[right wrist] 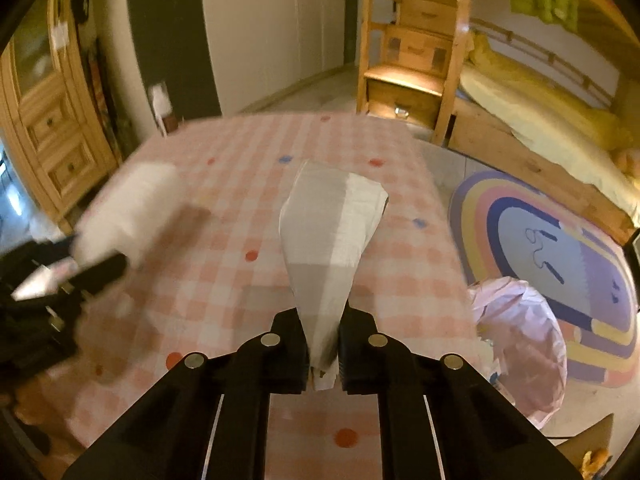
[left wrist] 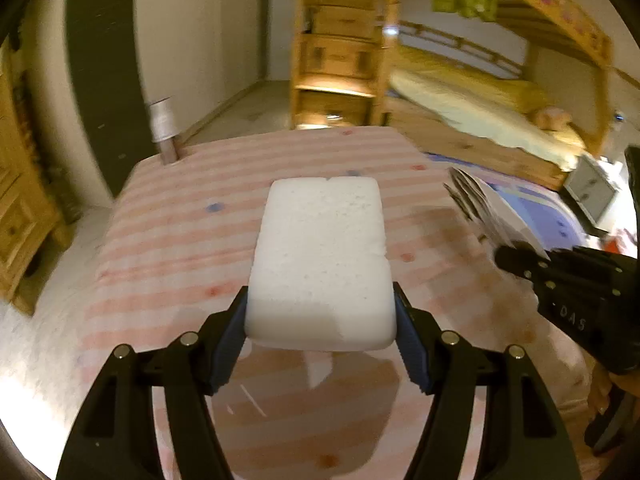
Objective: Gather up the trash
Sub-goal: 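Carry foam block and napkin over the wastebasket and open both tools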
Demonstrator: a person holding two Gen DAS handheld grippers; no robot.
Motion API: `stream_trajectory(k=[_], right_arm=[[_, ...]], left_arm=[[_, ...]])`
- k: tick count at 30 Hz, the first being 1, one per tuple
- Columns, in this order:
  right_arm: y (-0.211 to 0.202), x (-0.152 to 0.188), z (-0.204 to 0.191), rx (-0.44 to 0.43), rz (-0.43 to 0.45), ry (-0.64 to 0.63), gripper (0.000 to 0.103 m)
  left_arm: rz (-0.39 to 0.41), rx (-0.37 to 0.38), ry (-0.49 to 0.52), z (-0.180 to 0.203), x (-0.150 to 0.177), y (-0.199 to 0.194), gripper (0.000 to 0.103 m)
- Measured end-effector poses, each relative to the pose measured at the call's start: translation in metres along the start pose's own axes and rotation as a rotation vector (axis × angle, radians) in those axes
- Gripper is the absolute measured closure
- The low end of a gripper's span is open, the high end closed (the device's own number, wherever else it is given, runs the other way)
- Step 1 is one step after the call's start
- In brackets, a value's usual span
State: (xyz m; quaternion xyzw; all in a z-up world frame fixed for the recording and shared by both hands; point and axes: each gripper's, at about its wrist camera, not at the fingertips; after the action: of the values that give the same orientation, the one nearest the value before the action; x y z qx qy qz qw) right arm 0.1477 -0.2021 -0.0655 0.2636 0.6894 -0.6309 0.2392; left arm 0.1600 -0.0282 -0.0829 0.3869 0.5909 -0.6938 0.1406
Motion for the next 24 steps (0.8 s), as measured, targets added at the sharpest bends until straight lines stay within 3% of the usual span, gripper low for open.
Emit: stream_trajectory(k=[6,12,16,18,24], right_arm=[[-0.036,-0.007,0.057,0.006,0.056,0.130,0.090],[-0.074,0.004,0.133,0.130,0.111,0.198,0.088],[-0.070,0.031,0.180,0.191,0.077,0.250,0.088],[-0.063,0.042,0.199,0.199,0.059,0.281,0.088],[-0.040,0.060,0.246,0.197,0.020,0.357,0.088]], left_arm=[[0.054,0.086,0.116,0.060,-0.019,0.009,0.038],[0.059,0.217,0.206,0.133,-0.037,0.021,0.038],[0.045,0.285,0.274,0.185,-0.045,0.033,0.038],[0.017,0.339,0.288,0.214,-0.046,0.044,0.037],[-0.049,0.395,0.327,0.264,-0.042,0.075,0.037]])
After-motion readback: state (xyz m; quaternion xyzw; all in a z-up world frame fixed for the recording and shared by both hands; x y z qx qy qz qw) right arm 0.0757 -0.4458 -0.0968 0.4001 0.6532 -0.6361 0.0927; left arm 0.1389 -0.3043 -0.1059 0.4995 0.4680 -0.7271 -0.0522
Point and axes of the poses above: each gripper's, at about its wrist camera, not at the fingertips, and y roughly the way its jaws point, z to its right, x to its underside, and after that the axes turned 5 degrees about y, right-handed
